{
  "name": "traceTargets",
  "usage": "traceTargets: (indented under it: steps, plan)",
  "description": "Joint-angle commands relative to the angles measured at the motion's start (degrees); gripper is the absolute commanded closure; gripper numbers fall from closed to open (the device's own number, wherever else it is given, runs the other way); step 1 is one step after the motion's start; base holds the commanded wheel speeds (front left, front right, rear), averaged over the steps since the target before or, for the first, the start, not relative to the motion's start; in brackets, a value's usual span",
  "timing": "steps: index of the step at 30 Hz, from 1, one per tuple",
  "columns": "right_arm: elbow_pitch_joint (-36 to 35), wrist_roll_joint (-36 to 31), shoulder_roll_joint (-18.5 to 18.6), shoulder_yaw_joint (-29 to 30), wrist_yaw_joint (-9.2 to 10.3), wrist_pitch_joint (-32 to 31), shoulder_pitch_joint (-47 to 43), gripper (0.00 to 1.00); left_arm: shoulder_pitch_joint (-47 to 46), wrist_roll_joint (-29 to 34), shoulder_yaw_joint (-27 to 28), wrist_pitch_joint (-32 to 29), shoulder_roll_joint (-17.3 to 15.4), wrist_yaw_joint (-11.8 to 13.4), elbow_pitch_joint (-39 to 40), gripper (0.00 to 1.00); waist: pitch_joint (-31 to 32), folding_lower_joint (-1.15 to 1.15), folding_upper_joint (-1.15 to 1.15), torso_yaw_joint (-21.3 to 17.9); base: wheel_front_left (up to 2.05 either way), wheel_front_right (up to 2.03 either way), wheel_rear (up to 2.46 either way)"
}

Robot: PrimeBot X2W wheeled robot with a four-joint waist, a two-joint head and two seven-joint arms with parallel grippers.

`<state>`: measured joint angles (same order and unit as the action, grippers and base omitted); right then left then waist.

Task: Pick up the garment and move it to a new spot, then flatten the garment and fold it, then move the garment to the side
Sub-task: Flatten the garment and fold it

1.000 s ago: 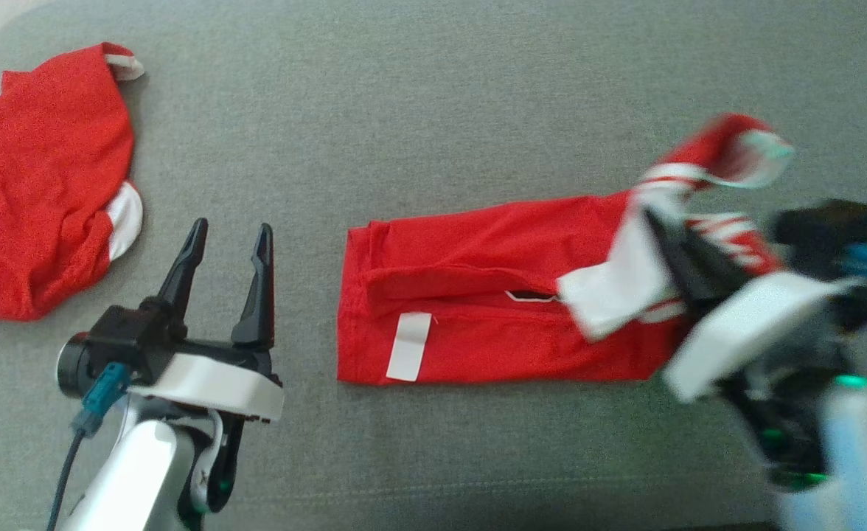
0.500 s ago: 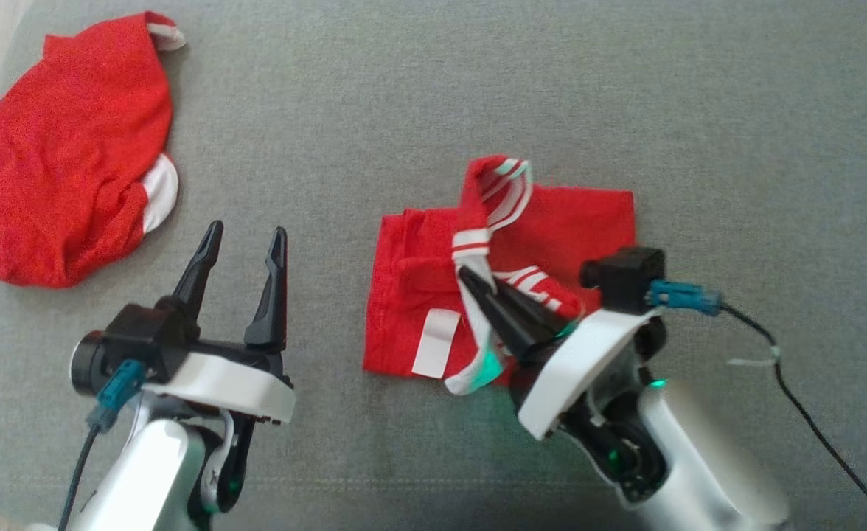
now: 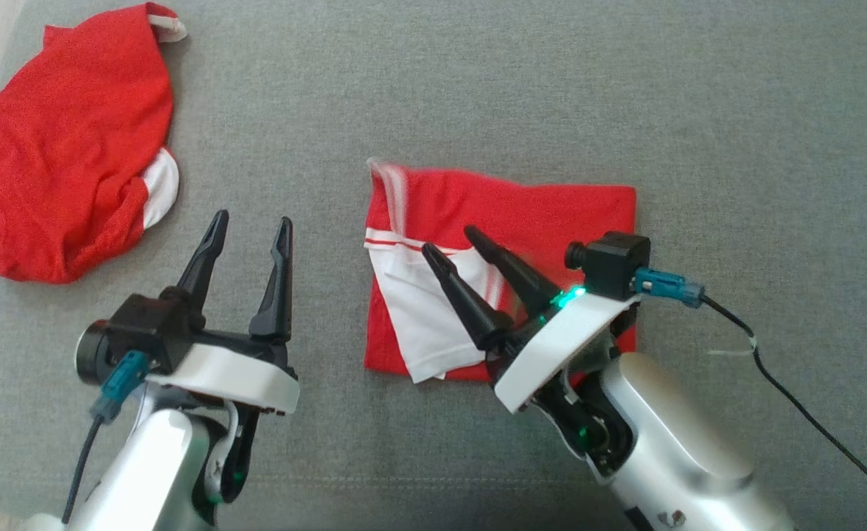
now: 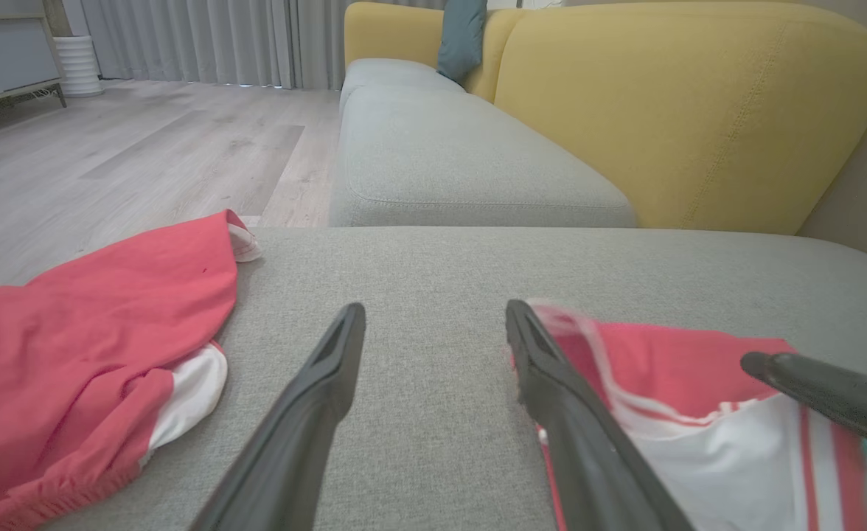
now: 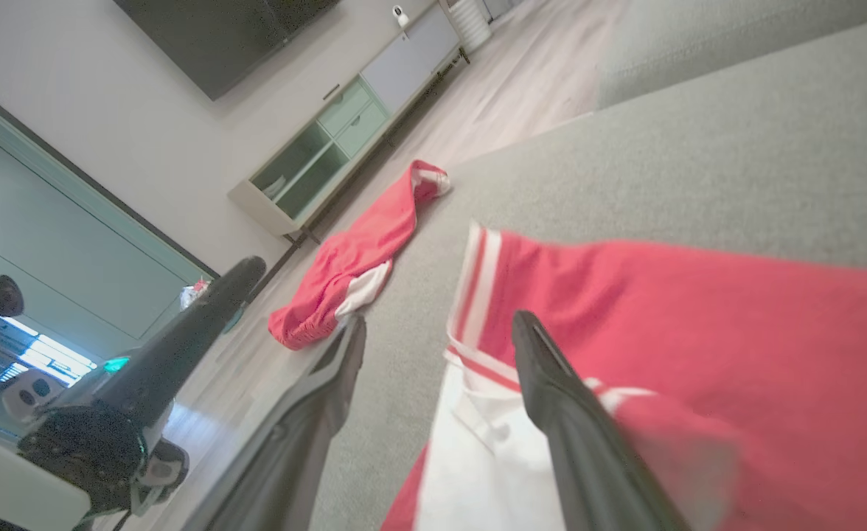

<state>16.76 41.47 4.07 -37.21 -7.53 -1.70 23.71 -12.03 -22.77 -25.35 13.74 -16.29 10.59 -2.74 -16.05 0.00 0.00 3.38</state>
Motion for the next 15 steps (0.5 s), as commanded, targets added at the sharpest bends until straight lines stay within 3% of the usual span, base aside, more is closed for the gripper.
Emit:
traceTargets:
  steps: [1, 8, 15]
  plan:
    - [-2.83, -0.15, -1.19, -1.14, 0.04, 2.42, 2.07, 0.0, -2.17, 0.26, 1.91, 0.55, -0.96, 0.06, 1.34, 0.0, 0.12, 0.0, 0.0, -0.04, 0.0, 0.0, 0.0]
    - [-7.18, -6.39, -1.19, 2.74, 0.04, 9.24, 3.59, 0.0, -1.76, 0.48, 2.08, 0.67, -1.26, 0.56, 1.3, 0.0, 0.72, 0.0, 0.0, -0.63, 0.0, 0.0, 0.0]
    - [-14.35, -19.82, 0.54, 19.47, 0.04, 8.76, -2.14, 0.0, -0.84, 0.33, 2.9, 0.68, -2.07, 1.58, 2.12, 0.0, 1.51, 0.0, 0.0, -2.0, 0.0, 0.0, 0.0]
